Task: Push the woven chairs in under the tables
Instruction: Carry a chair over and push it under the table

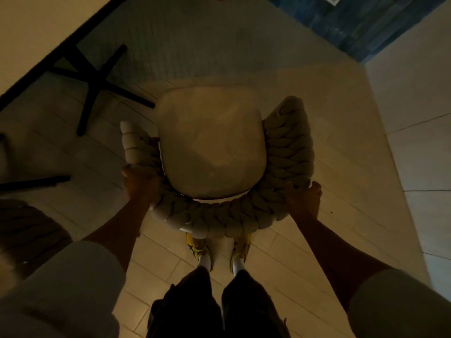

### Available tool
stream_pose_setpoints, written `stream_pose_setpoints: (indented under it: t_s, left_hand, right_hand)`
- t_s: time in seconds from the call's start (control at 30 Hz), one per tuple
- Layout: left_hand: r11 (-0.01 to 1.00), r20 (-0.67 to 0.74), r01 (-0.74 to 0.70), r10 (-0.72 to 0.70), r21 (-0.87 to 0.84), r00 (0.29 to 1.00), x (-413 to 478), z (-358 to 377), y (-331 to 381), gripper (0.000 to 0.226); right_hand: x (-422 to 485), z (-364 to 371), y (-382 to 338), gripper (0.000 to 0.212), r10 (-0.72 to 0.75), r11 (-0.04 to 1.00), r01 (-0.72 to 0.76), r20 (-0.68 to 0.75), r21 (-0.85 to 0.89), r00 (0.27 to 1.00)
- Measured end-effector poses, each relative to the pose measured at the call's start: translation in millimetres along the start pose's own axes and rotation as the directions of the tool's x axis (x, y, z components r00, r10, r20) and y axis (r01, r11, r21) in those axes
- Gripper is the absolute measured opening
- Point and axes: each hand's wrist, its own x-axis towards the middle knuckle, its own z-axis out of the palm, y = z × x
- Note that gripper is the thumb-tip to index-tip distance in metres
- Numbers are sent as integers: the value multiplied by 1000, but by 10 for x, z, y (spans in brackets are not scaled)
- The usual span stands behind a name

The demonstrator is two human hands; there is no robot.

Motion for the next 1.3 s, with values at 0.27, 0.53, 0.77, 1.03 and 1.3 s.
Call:
stream_pose_setpoints:
  t_s: [0.27,0.53,0.77,1.03,1.3]
  left_hand:
    - [991,-215,-135,129,-11,968,-40,141,-301,52]
    - [991,-254,-118,99,-59,962,-125,171,-359,47]
    - [984,-274,-111,70,-138,959,-390,245,-589,43]
    - [983,-294,-44,-11,-179,956,-633,280,-730,45]
    - [973,-353,-12,-71,-229,933,-802,371,-856,45]
  right_hand:
    - [259,437,146,68,0,994,12,-113,108,994]
    - [356,391,268,58,-118,992,123,-117,38,986]
    - [414,308,278,59,-168,986,166,-87,-30,982]
    - [569,266,244,55,-271,961,267,-50,-75,961]
    - [689,257,90,58,-372,922,369,-6,-113,928]
